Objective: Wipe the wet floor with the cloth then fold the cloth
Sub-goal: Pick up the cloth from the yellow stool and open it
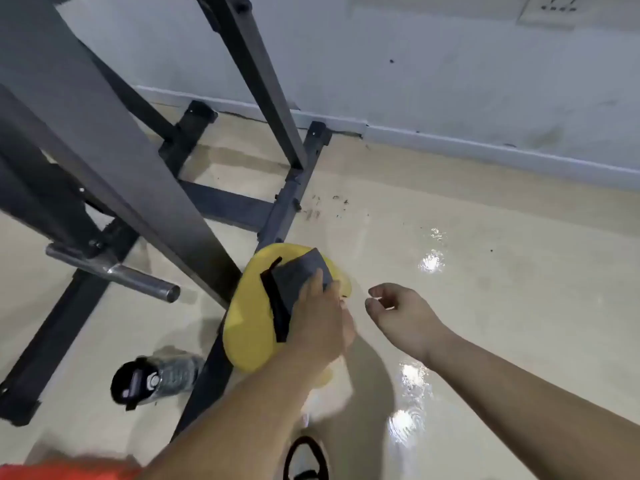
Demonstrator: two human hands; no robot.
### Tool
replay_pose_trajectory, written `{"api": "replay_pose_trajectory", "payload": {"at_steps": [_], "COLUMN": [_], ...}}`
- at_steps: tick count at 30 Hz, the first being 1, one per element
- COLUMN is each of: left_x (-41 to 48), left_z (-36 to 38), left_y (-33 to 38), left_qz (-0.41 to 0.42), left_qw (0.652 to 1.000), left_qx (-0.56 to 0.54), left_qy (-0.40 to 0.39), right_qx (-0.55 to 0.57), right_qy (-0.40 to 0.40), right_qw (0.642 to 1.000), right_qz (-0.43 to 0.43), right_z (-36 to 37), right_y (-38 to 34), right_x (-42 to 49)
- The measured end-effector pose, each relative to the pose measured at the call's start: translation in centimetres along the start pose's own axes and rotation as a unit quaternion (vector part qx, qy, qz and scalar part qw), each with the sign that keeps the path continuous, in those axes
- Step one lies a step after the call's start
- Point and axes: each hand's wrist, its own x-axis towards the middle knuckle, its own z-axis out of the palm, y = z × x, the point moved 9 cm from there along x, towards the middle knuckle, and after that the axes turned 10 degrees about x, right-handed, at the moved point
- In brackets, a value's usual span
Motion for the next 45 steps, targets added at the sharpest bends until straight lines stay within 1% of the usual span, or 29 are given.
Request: {"api": "replay_pose_trajectory", "payload": {"at_steps": [1,2,3,5,6,7,10,13,14,16,18,21,22,24,26,28,29,31,32,33,34,36,37,39,40,41,42,43,45], "left_x": [2.0,3.5,5.4,7.7,8.0,8.3,9.4,8.4,7.9,6.4,4.8,3.1,2.9,3.5,4.5,5.3,5.6,5.8,5.7,5.5,5.1,3.8,3.0,1.8,1.5,1.6,2.3,3.3,6.0], "left_z": [0.4,0.7,0.9,0.3,0.5,0.9,1.2,0.3,0.3,-0.2,-1.5,-2.9,-2.7,-0.7,2.9,7.5,9.5,13.4,14.8,16.2,17.6,19.4,20.2,21.5,22.0,22.4,22.5,22.6,23.3], "left_y": [-1.0,-2.2,-3.8,-5.6,-6.1,-6.5,-7.1,-5.1,-3.8,-1.1,2.9,8.8,10.6,13.7,16.2,18.4,19.1,20.8,21.4,22.2,23.2,24.9,25.7,26.8,26.7,26.2,25.3,24.1,21.0], "left_qz": [-0.022,-0.059,-0.082,-0.085,-0.084,-0.085,-0.082,-0.047,-0.023,0.004,0.050,0.111,0.128,0.156,0.175,0.187,0.192,0.206,0.216,0.230,0.251,0.290,0.309,0.329,0.326,0.324,0.320,0.310,0.262], "left_qw": [0.998,0.996,0.991,0.979,0.974,0.971,0.974,0.963,0.964,0.972,0.970,0.961,0.959,0.963,0.969,0.973,0.973,0.970,0.968,0.965,0.959,0.945,0.937,0.927,0.926,0.929,0.936,0.945,0.956], "left_qx": [0.045,0.065,0.089,0.099,0.086,0.085,0.083,0.146,0.144,0.082,0.042,-0.002,-0.023,-0.057,-0.079,-0.110,-0.121,-0.127,-0.120,-0.100,-0.073,-0.014,0.002,-0.010,-0.031,-0.032,-0.019,0.027,0.120], "left_qy": [0.024,0.034,0.062,0.154,0.193,0.207,0.195,0.222,0.224,0.219,0.232,0.254,0.251,0.214,0.154,0.081,0.045,-0.022,-0.052,-0.082,-0.110,-0.148,-0.161,-0.181,-0.190,-0.178,-0.142,-0.101,-0.060], "right_qx": [0.017,0.022,0.023,0.059,0.077,0.100,0.147,0.197,0.217,0.254,0.286,0.303,0.303,0.293,0.284,0.305,0.307,0.260,0.235,0.233,0.257,0.295,0.286,0.252,0.249,0.266,0.292,0.313,0.322], "right_qy": [-0.005,-0.003,-0.008,-0.030,-0.050,-0.072,-0.118,-0.146,-0.158,-0.192,-0.221,-0.209,-0.212,-0.211,-0.190,-0.172,-0.149,-0.071,-0.035,-0.021,-0.026,-0.096,-0.127,-0.132,-0.113,-0.083,-0.042,0.003,0.080], "right_qw": [1.000,1.000,0.999,0.997,0.995,0.991,0.981,0.968,0.962,0.947,0.930,0.924,0.923,0.928,0.938,0.937,0.940,0.962,0.971,0.970,0.962,0.939,0.934,0.939,0.941,0.941,0.939,0.937,0.937], "right_qz": [-0.010,-0.021,-0.033,-0.041,-0.047,-0.054,-0.055,-0.056,-0.050,-0.051,-0.064,-0.099,-0.108,-0.097,-0.058,-0.010,0.012,0.036,0.043,0.057,0.086,0.149,0.170,0.193,0.197,0.192,0.175,0.154,0.112], "right_z": [0.8,1.2,1.7,3.1,4.0,4.9,7.3,8.5,8.6,8.6,7.1,1.3,-1.0,-5.1,-8.2,-9.9,-10.5,-12.6,-13.5,-14.0,-14.2,-13.3,-12.8,-12.6,-12.8,-13.1,-13.8,-14.6,-16.1], "right_y": [1.1,2.2,2.8,4.2,4.6,5.3,7.0,8.2,8.5,8.2,7.7,7.9,8.5,11.4,15.5,20.5,22.8,27.4,28.9,30.2,31.8,33.4,33.9,34.6,34.9,35.1,35.1,34.9,34.5], "right_x": [1.6,3.2,4.9,7.7,8.6,9.6,11.6,11.6,11.2,10.1,8.8,7.9,7.8,7.8,8.0,7.7,7.6,7.6,7.5,7.4,7.4,6.8,6.6,6.5,6.8,7.2,7.8,8.3,9.1]}}
